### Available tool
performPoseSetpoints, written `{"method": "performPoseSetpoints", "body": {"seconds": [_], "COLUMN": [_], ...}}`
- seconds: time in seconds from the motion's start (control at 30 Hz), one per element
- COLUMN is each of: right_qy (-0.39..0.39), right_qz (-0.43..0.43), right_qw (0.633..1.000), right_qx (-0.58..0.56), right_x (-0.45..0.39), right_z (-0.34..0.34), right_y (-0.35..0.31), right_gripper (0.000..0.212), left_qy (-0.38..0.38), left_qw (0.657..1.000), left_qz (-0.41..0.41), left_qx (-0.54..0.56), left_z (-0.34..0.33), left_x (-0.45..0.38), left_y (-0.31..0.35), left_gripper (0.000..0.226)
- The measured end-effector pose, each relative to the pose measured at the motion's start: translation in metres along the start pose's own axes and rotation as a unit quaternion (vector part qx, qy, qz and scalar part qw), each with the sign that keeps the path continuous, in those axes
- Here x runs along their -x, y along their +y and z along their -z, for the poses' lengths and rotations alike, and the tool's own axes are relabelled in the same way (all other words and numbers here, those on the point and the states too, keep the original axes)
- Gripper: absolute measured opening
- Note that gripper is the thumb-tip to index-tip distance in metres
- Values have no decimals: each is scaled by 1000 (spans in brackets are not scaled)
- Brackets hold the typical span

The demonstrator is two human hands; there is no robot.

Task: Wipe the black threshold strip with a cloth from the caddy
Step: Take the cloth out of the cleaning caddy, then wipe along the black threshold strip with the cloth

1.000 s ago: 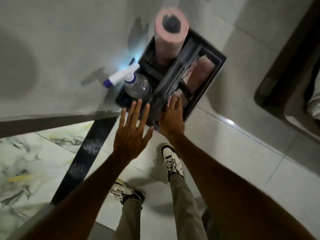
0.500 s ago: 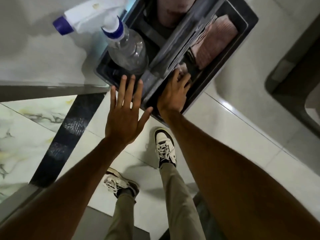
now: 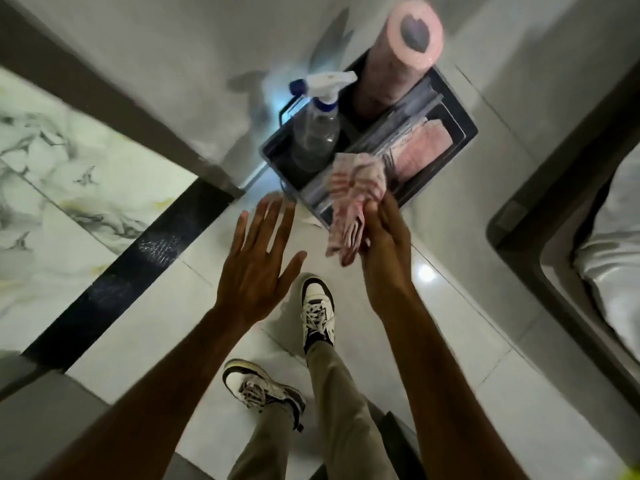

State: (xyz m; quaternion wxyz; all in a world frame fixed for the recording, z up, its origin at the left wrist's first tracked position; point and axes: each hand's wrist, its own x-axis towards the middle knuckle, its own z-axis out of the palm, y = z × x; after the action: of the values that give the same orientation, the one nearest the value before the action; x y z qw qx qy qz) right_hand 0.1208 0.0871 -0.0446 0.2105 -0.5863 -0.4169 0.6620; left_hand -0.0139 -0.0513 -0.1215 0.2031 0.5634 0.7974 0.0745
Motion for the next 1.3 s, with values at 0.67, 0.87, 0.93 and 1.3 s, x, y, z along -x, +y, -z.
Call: {"method": "performPoseSetpoints", "body": {"seconds": [0.67,0.87,0.93,1.3], "right_qy": [-210,-252,-271,-166], "right_qz": [111,177,252,534], "right_qw": [910,851,763,598], "right_qx": [339,425,530,574], "right_x": [-5,-141,-187,-251], "right_z": [-303,-341,-346,-405], "right_y": [259,429,477,566], "right_gripper": [41,47,56,60], "left_qy": [38,34,32,143], "left_qw": [926,920,922,931], "left_qz": [373,384,378,337], "left_qx": [43,67,75,-8], "left_z": [-171,-364,-414,-506], "left_x": [245,201,193,183], "left_y": [-230,-321,-351,-398], "left_gripper": [79,82,80,78]}}
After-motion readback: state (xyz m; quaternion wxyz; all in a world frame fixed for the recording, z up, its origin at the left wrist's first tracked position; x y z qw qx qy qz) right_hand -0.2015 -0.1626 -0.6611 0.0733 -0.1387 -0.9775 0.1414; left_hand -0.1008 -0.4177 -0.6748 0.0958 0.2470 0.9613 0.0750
